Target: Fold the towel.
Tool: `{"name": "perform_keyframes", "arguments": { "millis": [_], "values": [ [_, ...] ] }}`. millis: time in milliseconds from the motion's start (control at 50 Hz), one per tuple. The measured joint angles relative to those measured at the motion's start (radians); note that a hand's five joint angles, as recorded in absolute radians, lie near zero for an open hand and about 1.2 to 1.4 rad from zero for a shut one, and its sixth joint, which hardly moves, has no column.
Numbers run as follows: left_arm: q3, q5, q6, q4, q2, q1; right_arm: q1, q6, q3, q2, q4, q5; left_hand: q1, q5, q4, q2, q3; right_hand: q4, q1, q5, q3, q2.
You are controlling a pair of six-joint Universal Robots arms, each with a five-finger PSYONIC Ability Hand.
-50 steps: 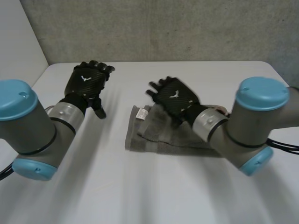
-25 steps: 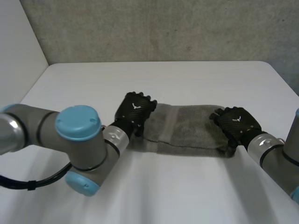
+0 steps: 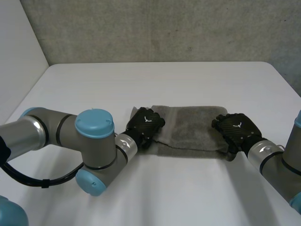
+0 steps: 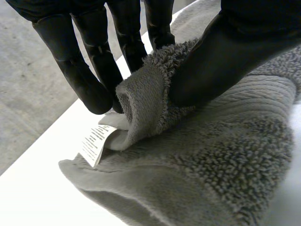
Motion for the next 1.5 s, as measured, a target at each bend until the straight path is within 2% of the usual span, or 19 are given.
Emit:
{"name": "perform_keyframes", "arguments": {
  "millis": [180, 480, 520, 540, 560, 580, 660, 720, 760, 820, 880, 1060, 1140, 1220, 1300, 1420, 1440, 1500],
  "values": [
    [-0.087, -0.069, -0.002, 0.013, 0.089, 0.009, 0.000, 0.000, 0.014, -0.003, 0.001, 0.004, 0.000, 0.001, 0.014, 0.000, 0.022, 0.006, 0.007, 0.012, 0.000, 0.000],
    [-0.312, -0.081, 0.046, 0.129, 0.184, 0.009, 0.001, 0.026, 0.036, -0.003, -0.026, 0.003, 0.000, 0.001, 0.007, 0.000, 0.004, 0.105, 0.089, 0.097, 0.113, 0.129],
    [-0.321, -0.082, 0.066, 0.136, 0.184, 0.007, 0.002, 0.034, 0.036, -0.001, -0.035, 0.003, -0.073, -0.114, -0.138, -0.124, -0.154, 0.120, 0.105, 0.112, 0.129, 0.143],
    [-0.326, -0.083, 0.076, 0.138, 0.185, 0.006, 0.003, 0.037, 0.035, -0.001, -0.039, 0.003, -0.206, -0.241, -0.273, -0.263, -0.299, 0.144, 0.136, 0.138, 0.154, 0.173],
    [-0.333, -0.084, 0.086, 0.140, 0.187, 0.004, 0.003, 0.041, 0.035, 0.000, -0.044, 0.003, -0.475, -0.508, -0.548, -0.526, -0.564, 0.183, 0.177, 0.176, 0.194, 0.209],
    [-0.337, -0.085, 0.092, 0.142, 0.189, 0.002, 0.004, 0.044, 0.034, 0.001, -0.049, 0.003, -0.645, -0.702, -0.741, -0.696, -0.736, 0.205, 0.204, 0.198, 0.219, 0.233],
    [-0.348, -0.103, 0.103, 0.146, 0.205, -0.003, 0.007, 0.062, 0.029, 0.009, -0.059, 0.004, -0.977, -1.053, -1.064, -1.035, -1.085, 0.304, 0.302, 0.289, 0.315, 0.324],
    [-0.350, -0.115, 0.103, 0.146, 0.216, -0.003, 0.009, 0.072, 0.027, 0.015, -0.062, 0.004, -0.997, -1.087, -1.082, -1.047, -1.112, 0.314, 0.313, 0.297, 0.320, 0.324],
    [-0.349, -0.127, 0.100, 0.146, 0.228, -0.001, 0.010, 0.080, 0.023, 0.026, -0.062, 0.009, -1.052, -1.147, -1.141, -1.106, -1.169, 0.380, 0.385, 0.363, 0.390, 0.403],
    [-0.349, -0.142, 0.093, 0.147, 0.249, 0.004, 0.011, 0.088, 0.017, 0.043, -0.061, 0.023, -1.093, -1.188, -1.182, -1.162, -1.209, 0.583, 0.595, 0.563, 0.594, 0.630],
    [-0.350, -0.153, 0.081, 0.147, 0.279, 0.015, 0.011, 0.089, 0.010, 0.058, -0.061, 0.056, -1.122, -1.217, -1.213, -1.192, -1.237, 0.926, 0.885, 0.906, 0.938, 0.950],
    [-0.369, -0.150, -0.018, 0.146, 0.348, 0.077, 0.001, 0.007, -0.015, 0.023, -0.058, 0.154, -1.141, -1.245, -1.231, -1.217, -1.264, 0.990, 0.910, 0.951, 1.004, 0.971],
    [-0.397, -0.127, -0.142, 0.145, 0.407, 0.161, 0.010, -0.125, -0.042, -0.017, -0.055, 0.167, -1.143, -1.248, -1.231, -1.218, -1.266, 0.990, 0.910, 0.951, 1.004, 0.971],
    [-0.430, -0.068, -0.259, 0.143, 0.463, 0.249, 0.059, -0.257, -0.104, -0.042, -0.052, 0.168, -1.143, -1.249, -1.231, -1.218, -1.266, 0.990, 0.915, 0.951, 1.004, 0.971],
    [-0.450, -0.022, -0.305, 0.139, 0.494, 0.293, 0.135, -0.322, -0.172, -0.037, -0.050, 0.163, -1.143, -1.249, -1.231, -1.218, -1.266, 0.990, 0.916, 0.951, 1.004, 0.971],
    [-0.475, 0.017, -0.333, 0.137, 0.538, 0.337, 0.341, -0.406, -0.310, 0.079, -0.044, 0.134, -1.143, -1.249, -1.231, -1.218, -1.266, 0.990, 0.920, 0.951, 1.004, 0.971],
    [-0.478, 0.020, -0.344, 0.137, 0.549, 0.344, 0.418, -0.447, -0.345, 0.138, -0.037, 0.104, -1.143, -1.249, -1.231, -1.218, -1.266, 0.990, 0.924, 0.951, 1.004, 0.971],
    [-0.479, 0.020, -0.360, 0.138, 0.559, 0.351, 0.498, -0.502, -0.374, 0.206, -0.026, 0.059, -1.143, -1.249, -1.231, -1.218, -1.266, 0.990, 0.931, 0.951, 1.004, 0.976]
  ]
}}
